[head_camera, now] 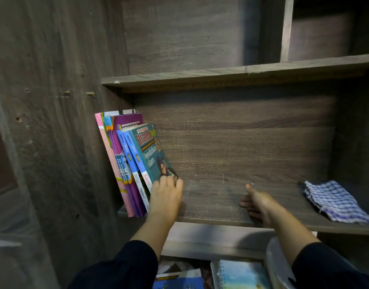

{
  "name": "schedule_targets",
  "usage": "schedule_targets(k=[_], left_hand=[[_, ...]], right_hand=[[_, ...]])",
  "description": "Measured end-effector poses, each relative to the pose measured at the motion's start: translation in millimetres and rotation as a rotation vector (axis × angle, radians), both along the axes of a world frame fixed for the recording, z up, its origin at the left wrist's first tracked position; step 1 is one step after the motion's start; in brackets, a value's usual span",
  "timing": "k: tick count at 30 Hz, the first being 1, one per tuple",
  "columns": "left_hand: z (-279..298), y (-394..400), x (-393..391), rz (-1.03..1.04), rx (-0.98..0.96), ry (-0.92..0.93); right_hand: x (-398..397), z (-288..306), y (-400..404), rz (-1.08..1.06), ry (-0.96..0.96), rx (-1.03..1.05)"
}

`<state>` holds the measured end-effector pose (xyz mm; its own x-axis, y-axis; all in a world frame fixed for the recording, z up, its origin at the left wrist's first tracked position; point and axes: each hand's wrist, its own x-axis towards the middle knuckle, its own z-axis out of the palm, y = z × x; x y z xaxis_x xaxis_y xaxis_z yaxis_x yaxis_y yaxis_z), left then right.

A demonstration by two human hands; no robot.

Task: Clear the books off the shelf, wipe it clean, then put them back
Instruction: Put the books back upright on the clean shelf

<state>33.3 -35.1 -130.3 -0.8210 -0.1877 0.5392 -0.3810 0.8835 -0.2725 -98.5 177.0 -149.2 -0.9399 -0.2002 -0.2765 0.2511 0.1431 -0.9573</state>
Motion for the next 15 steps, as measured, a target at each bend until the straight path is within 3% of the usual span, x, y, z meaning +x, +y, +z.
schedule_targets(k=[2, 6, 9, 12, 15], left_hand=[[-9, -3, -16, -0.009, -0.138, -0.193], [-23, -17, -37, 0.175, -0.175, -0.465], [-24, -18, -41, 0.215, -0.2, -0.515], [-23, -17, -39, 0.233, -0.207, -0.525], [-23, -17, -35, 0.238, -0.222, -0.531]], right_hand=[[-1, 1, 0, 0.006, 0.0, 0.032], [-5, -3, -8, 0.017, 0.159, 0.208], [-7, -8, -15, 0.124, 0.363, 0.451], [3, -9, -23, 0.267, 0.414, 0.643], [14, -6, -33, 0.258, 0.484, 0.83]])
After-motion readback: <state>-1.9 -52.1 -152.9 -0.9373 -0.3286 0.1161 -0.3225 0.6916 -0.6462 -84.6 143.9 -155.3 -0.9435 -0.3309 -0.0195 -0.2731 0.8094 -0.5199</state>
